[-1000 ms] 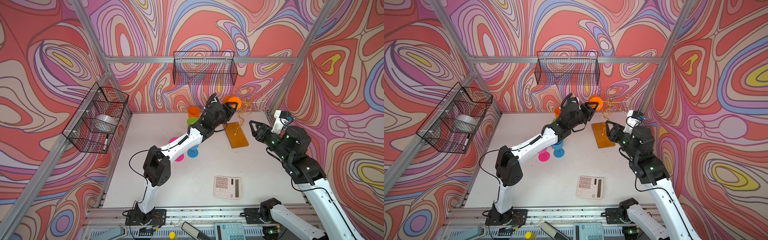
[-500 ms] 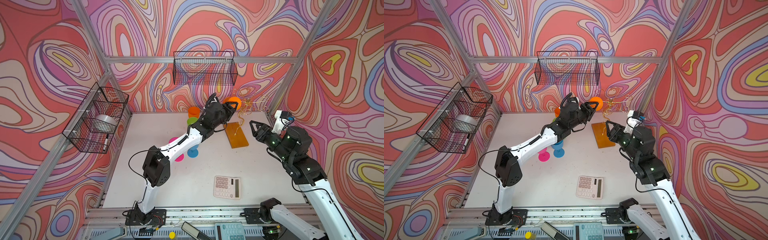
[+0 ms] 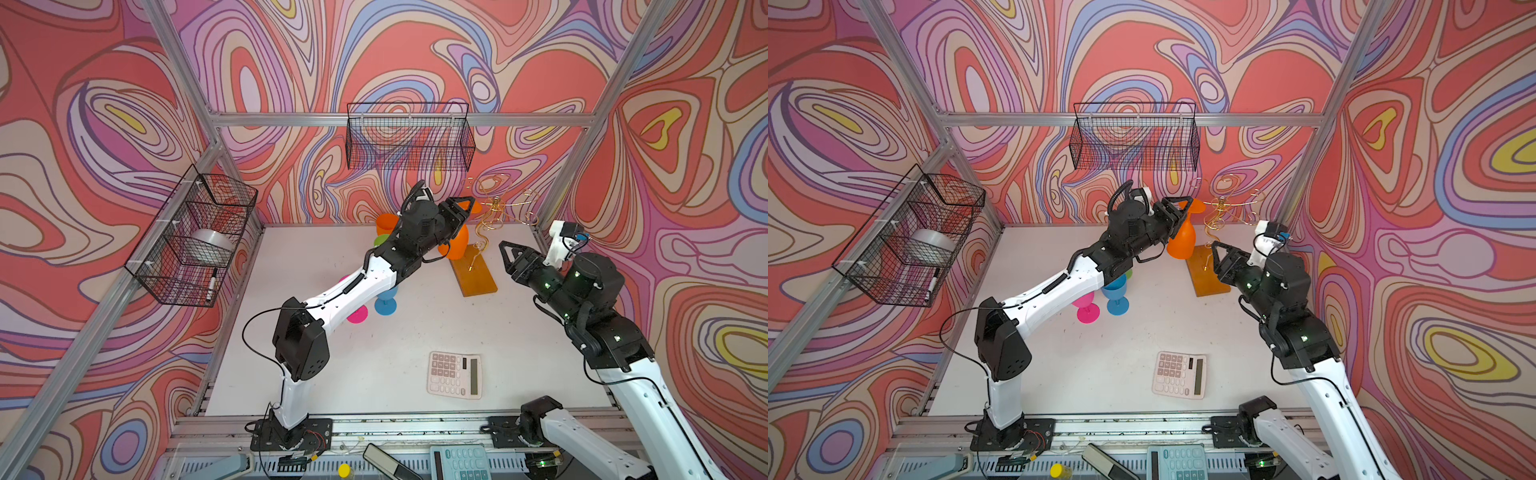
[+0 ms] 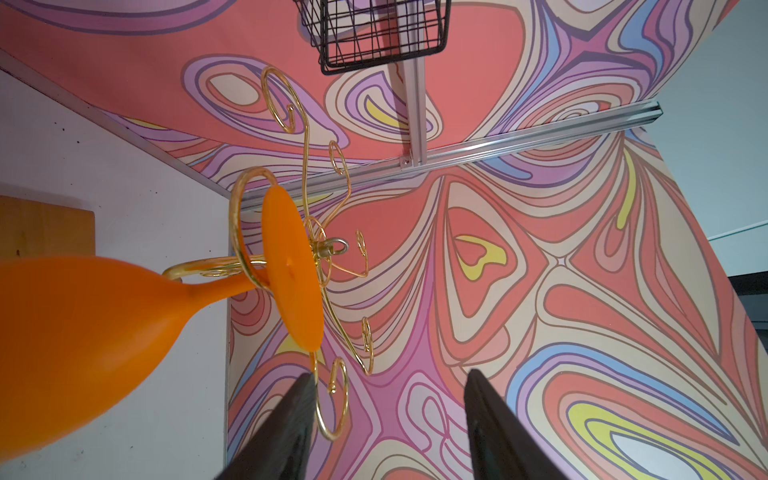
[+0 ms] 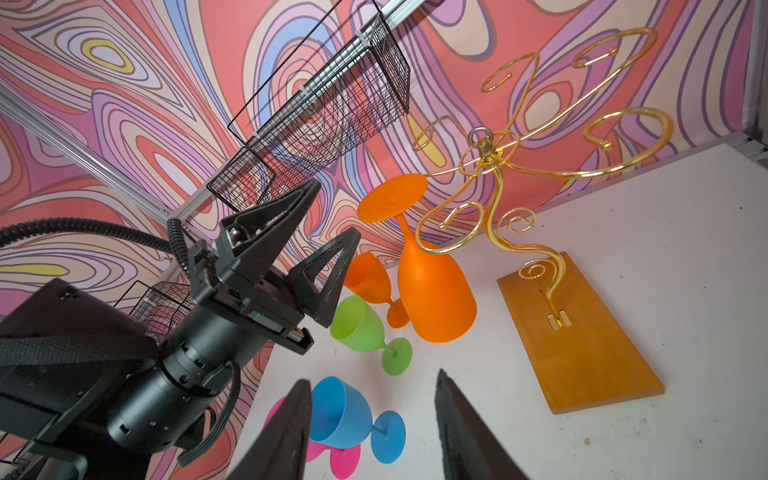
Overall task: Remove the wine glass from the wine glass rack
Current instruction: 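Align the open left gripper around the orange glass foot on the hook, then close the left gripper on the orange glass foot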
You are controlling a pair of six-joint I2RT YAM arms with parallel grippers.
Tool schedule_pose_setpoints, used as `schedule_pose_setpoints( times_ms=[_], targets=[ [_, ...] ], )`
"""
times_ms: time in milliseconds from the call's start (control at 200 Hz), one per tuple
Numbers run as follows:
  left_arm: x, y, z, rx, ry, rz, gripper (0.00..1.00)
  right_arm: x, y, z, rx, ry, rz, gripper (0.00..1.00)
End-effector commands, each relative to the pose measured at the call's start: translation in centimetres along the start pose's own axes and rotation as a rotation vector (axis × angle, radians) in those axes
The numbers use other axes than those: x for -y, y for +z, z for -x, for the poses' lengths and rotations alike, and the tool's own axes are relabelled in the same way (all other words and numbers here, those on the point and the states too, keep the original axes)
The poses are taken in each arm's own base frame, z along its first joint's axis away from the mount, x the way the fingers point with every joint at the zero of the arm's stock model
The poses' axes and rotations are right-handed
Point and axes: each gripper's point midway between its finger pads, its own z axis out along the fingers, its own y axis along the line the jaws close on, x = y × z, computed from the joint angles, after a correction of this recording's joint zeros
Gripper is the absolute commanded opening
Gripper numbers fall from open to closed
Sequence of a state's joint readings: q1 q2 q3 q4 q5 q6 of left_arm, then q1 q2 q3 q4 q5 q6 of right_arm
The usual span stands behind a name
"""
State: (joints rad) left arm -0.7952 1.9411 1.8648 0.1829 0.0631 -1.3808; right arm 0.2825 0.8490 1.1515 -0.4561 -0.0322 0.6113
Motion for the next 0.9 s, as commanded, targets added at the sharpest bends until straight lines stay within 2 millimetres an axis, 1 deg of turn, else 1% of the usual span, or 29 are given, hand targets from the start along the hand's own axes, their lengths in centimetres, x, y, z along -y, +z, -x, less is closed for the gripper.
schedule_pose_setpoints(
  times_ms=[0,145,305,416,506,676,896],
  targets=[
    [1.2,-1.1,0.1,-0.002,0.002,-0.023,0.58,-0.1,-0.6,0.8,0.043,-0.009,0.005,0.51],
    [0.6,-1.3,0.1,0.001,-0.009,0.004,0.54,0.1,-0.7,0.8,0.047,-0.008,0.0,0.51],
    [-1.0,-0.9,0.0,-0.004,-0.039,0.049,0.52,0.2,-0.8,0.7,0.048,-0.007,-0.003,0.51],
    [-2.0,-0.6,0.1,-0.002,-0.056,0.067,0.51,0.3,-0.9,0.6,0.05,-0.007,-0.005,0.51],
    [-2.3,-0.3,0.2,-0.003,-0.066,0.066,0.52,0.3,-1.0,0.6,0.05,-0.007,-0.007,0.51],
    [-2.1,0.2,0.5,0.007,-0.078,0.038,0.52,0.3,-1.1,0.6,0.052,-0.011,-0.006,0.51],
    [-2.4,0.9,0.4,0.001,-0.078,0.052,0.53,0.4,-1.0,0.5,0.052,-0.015,-0.011,0.51]
  ],
)
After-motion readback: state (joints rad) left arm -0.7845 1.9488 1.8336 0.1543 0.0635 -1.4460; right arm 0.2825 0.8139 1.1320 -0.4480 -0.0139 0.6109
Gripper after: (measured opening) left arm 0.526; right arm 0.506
